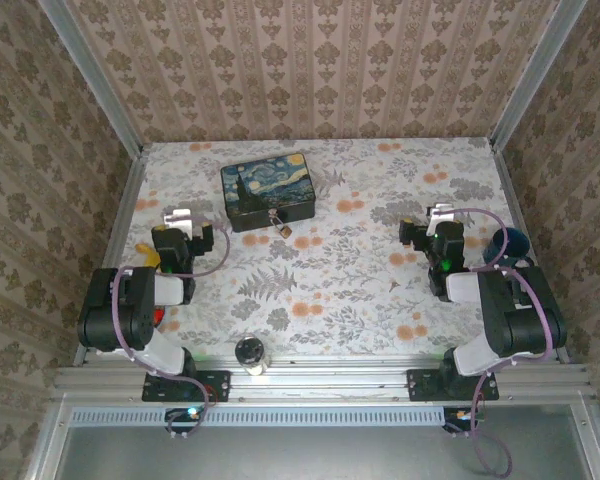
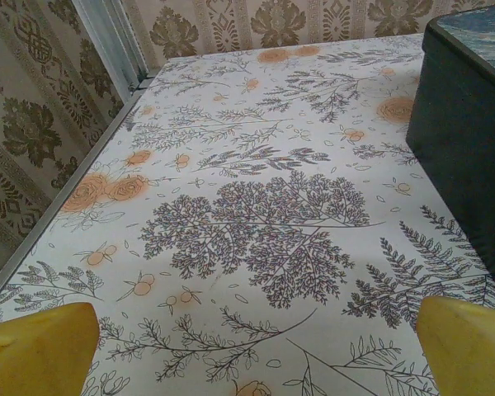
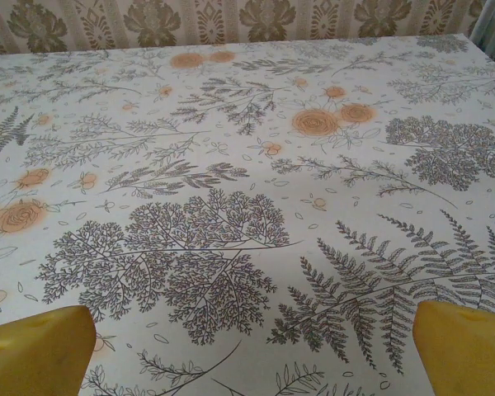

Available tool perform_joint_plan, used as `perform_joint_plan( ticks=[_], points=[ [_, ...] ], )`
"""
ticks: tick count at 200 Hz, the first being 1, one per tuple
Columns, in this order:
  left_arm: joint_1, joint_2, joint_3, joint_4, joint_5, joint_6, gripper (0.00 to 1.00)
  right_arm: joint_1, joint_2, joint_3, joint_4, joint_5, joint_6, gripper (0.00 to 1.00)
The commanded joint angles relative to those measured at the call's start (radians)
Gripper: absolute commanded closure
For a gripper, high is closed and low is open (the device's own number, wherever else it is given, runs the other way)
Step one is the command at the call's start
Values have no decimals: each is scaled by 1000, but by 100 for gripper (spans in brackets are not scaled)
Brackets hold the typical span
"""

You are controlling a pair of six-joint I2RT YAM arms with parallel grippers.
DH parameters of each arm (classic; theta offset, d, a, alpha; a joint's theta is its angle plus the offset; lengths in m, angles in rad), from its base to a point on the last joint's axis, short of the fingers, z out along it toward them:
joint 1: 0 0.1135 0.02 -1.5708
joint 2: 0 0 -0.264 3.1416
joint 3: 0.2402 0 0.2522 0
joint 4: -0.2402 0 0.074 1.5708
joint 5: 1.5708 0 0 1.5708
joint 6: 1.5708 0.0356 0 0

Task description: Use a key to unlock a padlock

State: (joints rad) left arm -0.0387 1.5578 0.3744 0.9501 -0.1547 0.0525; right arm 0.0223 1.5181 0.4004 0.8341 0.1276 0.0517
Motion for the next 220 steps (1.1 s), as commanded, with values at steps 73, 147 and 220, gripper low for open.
perform_joint_plan(
  ticks=[73, 147, 220],
  points=[
    [-6, 3, 3, 9, -3, 1, 0, -1, 8, 2, 25, 12, 0, 0],
    [-6, 2, 3, 7, -2, 1, 0, -1, 7, 2, 26, 12, 1, 0],
    [8, -52, 15, -67, 0, -19, 0, 1, -39, 46, -90, 15, 1, 0]
  ],
)
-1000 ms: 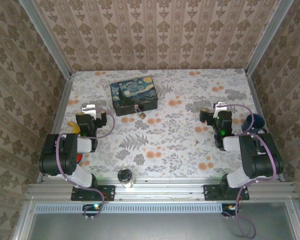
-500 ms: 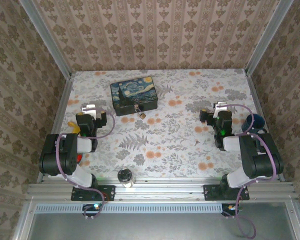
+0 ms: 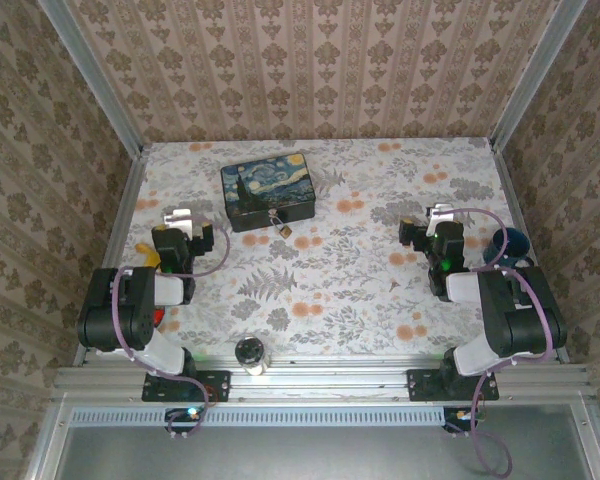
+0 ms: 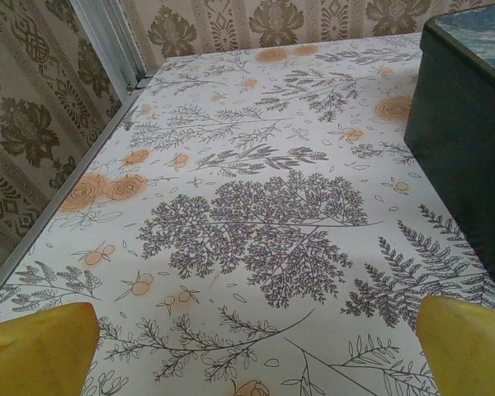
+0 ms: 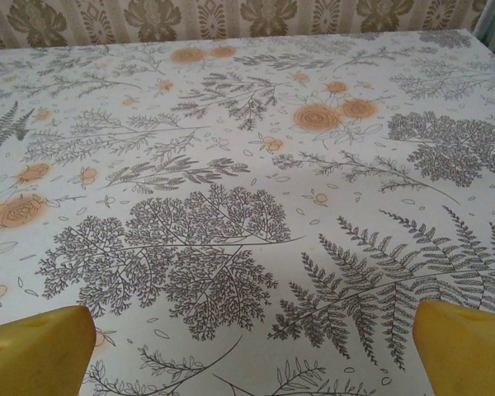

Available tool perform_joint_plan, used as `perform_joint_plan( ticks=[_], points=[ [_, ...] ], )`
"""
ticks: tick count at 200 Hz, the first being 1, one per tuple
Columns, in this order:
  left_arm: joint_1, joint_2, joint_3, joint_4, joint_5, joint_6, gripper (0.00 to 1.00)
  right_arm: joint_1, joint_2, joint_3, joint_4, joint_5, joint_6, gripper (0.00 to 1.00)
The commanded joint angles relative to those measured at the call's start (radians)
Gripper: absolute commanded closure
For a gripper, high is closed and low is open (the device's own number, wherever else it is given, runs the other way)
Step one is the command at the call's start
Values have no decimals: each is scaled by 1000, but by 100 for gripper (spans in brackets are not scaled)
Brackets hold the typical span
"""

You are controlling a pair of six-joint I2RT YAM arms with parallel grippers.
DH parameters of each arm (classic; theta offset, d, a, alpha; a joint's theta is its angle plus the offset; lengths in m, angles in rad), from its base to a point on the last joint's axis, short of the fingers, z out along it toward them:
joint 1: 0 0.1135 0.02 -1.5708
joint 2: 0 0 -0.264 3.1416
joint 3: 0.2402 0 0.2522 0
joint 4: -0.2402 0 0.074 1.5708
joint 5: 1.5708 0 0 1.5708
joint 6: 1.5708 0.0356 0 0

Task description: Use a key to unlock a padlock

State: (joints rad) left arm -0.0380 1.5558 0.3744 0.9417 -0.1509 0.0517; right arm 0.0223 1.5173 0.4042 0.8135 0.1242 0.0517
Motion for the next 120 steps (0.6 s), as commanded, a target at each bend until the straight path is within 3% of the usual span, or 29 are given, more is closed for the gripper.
perform_joint_plan(
  ticks=[1, 23, 61, 94, 120],
  points=[
    [8, -54, 16, -62, -4, -18, 0, 1, -41, 43, -73, 18, 1, 0],
    [3, -139, 15, -129, -36, -16, 0, 1, -105, 70, -183, 30, 3, 0],
    [-2, -344, 29, -322, -94, -85, 0, 19, -251, 158, -561, 143, 62, 0],
    [-3, -496, 80, -533, -57, -204, 0, 89, -356, 238, -917, 274, 150, 0],
    [-17, -547, 99, -608, -19, -301, 0, 170, -422, 289, -1143, 331, 228, 2]
  ],
)
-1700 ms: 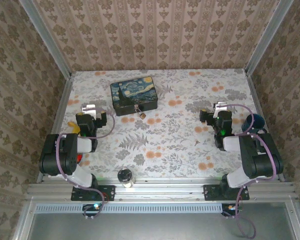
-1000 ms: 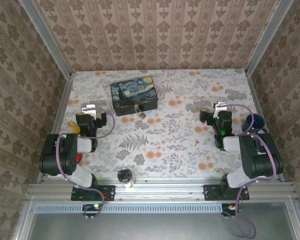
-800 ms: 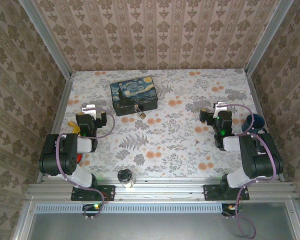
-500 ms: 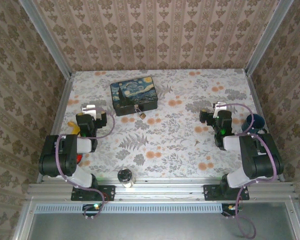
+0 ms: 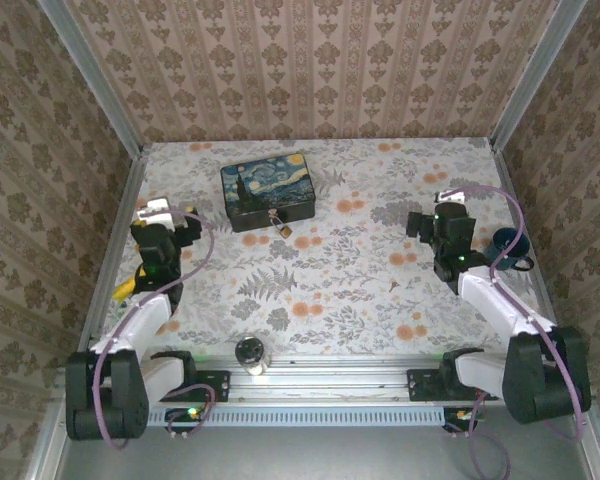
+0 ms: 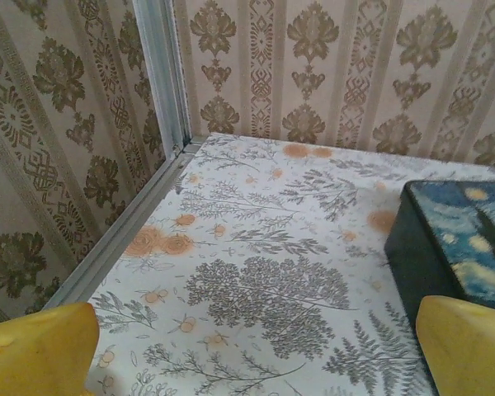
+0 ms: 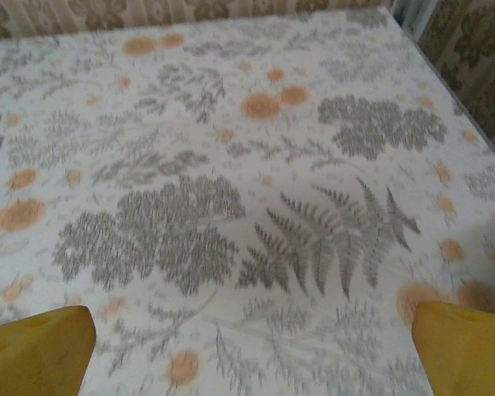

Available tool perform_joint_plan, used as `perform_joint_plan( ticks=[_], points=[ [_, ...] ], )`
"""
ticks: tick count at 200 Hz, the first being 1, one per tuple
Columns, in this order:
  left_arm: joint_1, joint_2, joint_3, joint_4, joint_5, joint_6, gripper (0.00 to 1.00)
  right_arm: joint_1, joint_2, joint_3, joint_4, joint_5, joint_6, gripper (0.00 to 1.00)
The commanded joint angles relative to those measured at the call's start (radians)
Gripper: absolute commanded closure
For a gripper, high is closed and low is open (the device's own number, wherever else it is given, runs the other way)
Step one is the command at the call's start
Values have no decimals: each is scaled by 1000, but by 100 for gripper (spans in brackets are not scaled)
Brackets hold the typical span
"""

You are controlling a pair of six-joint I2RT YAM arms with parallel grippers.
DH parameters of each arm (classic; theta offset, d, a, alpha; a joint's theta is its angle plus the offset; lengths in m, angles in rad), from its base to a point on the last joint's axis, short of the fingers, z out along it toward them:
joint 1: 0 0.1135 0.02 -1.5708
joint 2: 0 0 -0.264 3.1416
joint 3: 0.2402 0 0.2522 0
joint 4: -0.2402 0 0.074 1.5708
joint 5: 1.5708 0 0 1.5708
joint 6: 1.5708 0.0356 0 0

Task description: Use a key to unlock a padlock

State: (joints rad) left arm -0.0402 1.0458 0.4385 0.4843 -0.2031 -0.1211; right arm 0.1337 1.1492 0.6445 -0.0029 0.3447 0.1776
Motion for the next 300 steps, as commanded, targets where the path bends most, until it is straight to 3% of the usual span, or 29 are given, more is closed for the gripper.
perform_joint_plan(
  ticks=[1, 53, 114, 136, 194, 300],
  points=[
    [-15, -38, 35, -152, 34, -131, 0, 64, -57, 50, -335, 111, 104, 2],
    [-52, 1, 98, -221, 116, -245, 0, 236, -41, 154, -678, 128, 251, 16],
    [-53, 81, 153, -242, 136, -325, 0, 389, 126, 261, -894, 46, 314, 34],
    [-53, 82, 158, -246, 134, -331, 0, 396, 188, 268, -915, -15, 303, 40],
    [-53, 58, 109, -201, 140, -349, 0, 375, 360, 289, -893, -24, 291, 61],
    [-49, -35, 70, -265, 70, -326, 0, 307, 478, 326, -780, -140, 185, 65]
  ],
)
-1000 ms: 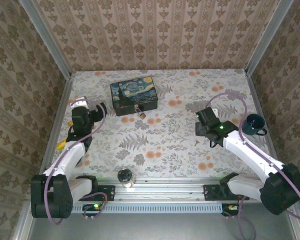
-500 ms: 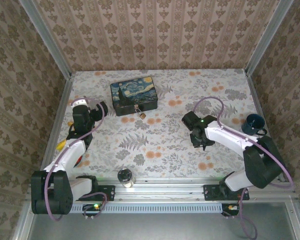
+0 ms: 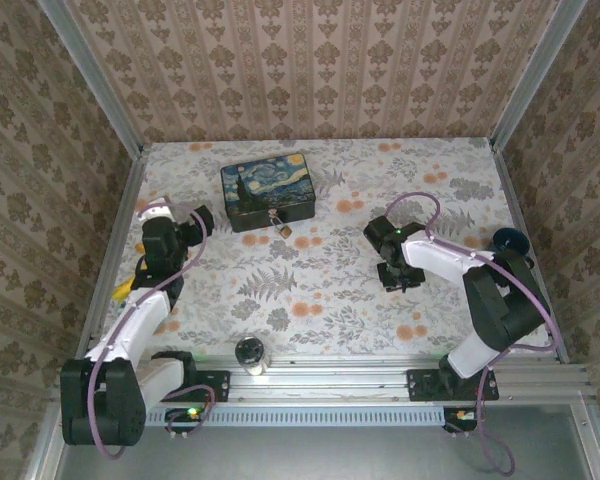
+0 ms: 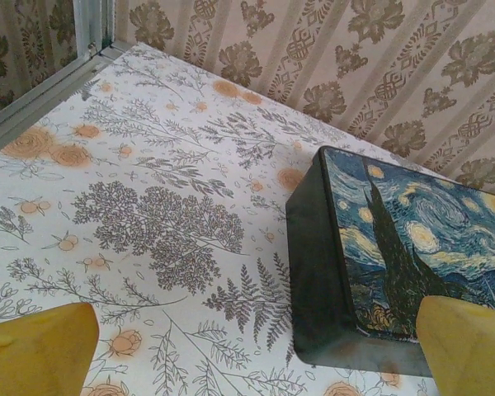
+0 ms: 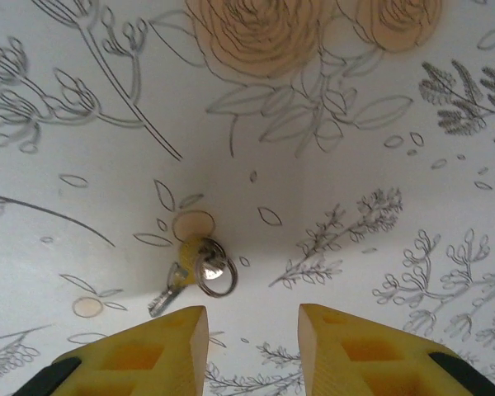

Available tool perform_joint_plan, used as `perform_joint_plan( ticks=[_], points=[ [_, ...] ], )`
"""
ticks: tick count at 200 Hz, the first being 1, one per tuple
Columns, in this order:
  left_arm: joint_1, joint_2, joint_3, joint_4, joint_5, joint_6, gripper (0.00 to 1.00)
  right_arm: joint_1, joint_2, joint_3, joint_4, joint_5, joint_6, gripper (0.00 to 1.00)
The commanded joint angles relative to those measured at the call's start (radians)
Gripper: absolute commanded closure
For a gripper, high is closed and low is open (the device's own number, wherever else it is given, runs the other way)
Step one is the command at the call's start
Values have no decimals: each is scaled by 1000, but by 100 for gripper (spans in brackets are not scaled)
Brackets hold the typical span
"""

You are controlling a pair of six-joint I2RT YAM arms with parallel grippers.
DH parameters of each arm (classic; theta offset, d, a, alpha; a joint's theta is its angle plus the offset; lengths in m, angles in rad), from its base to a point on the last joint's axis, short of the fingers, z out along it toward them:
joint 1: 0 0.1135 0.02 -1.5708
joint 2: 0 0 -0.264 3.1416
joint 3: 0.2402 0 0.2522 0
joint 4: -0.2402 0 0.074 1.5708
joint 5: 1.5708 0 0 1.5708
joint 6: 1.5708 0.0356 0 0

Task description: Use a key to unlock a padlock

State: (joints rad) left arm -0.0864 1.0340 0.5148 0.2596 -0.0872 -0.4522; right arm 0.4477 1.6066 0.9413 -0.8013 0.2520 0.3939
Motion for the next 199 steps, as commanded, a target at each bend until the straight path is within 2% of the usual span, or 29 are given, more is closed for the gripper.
perform_joint_plan(
  ticks=[1, 85, 121, 144, 181, 199],
  points=[
    [-3, -24, -7, -41, -47, 5, 0, -7, 22, 30, 19, -47, -33, 65],
    [7, -56, -21, -60, -69, 14, 0, -27, 53, 16, 24, -53, -29, 69],
    [10, -77, -27, -67, -63, 11, 0, -46, 80, 17, 17, -97, -27, 70],
    [11, -93, -27, -80, -63, 14, 0, -61, 92, 13, 8, -97, -21, 76],
    [14, -113, -25, -89, -64, 18, 0, -76, 65, 1, 20, -107, -23, 94],
    [14, -115, -16, -107, -71, 15, 0, -77, 49, 5, 21, -121, -19, 100]
  ],
)
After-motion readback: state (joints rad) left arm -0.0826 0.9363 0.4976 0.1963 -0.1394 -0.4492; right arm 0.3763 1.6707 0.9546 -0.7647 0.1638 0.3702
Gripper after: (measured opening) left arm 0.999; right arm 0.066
